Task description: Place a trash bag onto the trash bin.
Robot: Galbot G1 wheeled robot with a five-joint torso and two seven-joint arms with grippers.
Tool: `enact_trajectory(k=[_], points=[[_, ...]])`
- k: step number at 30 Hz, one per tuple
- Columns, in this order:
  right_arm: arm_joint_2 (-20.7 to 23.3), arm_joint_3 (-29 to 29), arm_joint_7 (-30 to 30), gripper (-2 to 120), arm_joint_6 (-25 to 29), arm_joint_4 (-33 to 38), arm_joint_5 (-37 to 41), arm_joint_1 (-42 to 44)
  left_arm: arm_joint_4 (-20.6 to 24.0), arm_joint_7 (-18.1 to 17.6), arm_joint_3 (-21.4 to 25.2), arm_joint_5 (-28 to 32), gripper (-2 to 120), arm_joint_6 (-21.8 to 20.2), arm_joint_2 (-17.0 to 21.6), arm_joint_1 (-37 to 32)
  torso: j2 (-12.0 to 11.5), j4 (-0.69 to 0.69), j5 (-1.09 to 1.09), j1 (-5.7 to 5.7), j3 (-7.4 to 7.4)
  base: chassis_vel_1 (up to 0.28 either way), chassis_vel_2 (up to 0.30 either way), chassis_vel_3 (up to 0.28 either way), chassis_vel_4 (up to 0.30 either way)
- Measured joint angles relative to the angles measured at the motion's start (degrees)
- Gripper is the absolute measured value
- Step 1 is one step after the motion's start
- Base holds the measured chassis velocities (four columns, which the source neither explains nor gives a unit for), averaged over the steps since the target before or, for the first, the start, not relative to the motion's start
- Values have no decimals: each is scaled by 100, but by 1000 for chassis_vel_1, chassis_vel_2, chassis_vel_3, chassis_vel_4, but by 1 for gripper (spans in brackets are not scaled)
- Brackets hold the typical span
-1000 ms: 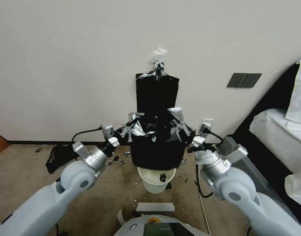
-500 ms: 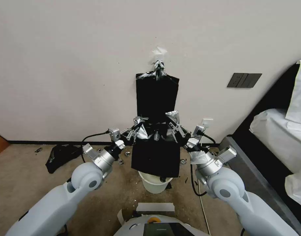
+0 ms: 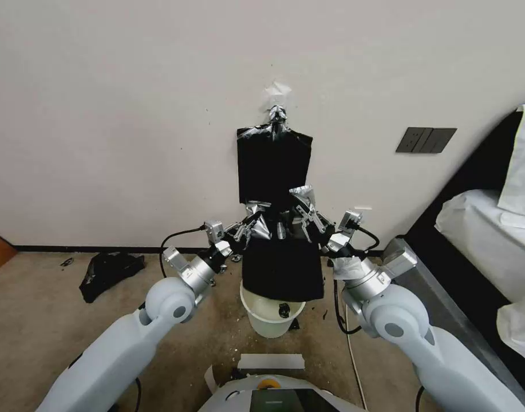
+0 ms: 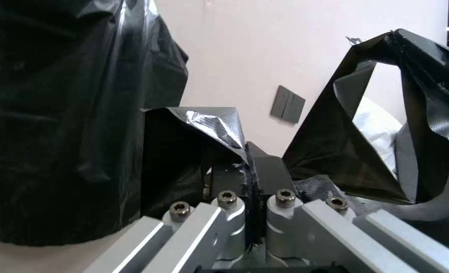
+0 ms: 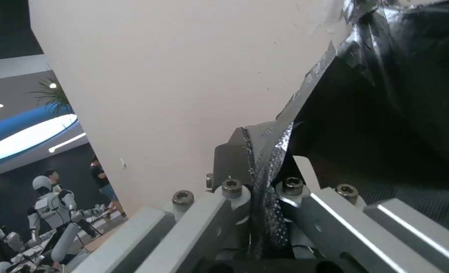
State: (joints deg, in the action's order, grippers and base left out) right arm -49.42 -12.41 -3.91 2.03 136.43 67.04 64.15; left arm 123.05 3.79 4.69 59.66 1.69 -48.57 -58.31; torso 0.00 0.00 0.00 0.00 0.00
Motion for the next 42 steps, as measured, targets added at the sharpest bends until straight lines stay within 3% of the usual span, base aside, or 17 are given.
enact_trajectory(k=[16, 28, 42], points=[[-922, 603, -31, 0, -169, -260, -202, -85, 164, 25, 572, -45, 0, 218, 471, -648, 0, 1, -1, 0, 0, 0, 0, 0, 0], [-1146, 779, -59, 0, -200, -242, -120, -125, 279, 14, 815, -34, 0, 275, 714, -684, 0, 0, 0, 0, 0, 0, 0, 0, 0], [-1639, 1079, -218, 0, -176, -649, -142, -31, 247, 18, 815, -125, 0, 285, 695, -841, 0, 1, 0, 0, 0, 0, 0, 0, 0]])
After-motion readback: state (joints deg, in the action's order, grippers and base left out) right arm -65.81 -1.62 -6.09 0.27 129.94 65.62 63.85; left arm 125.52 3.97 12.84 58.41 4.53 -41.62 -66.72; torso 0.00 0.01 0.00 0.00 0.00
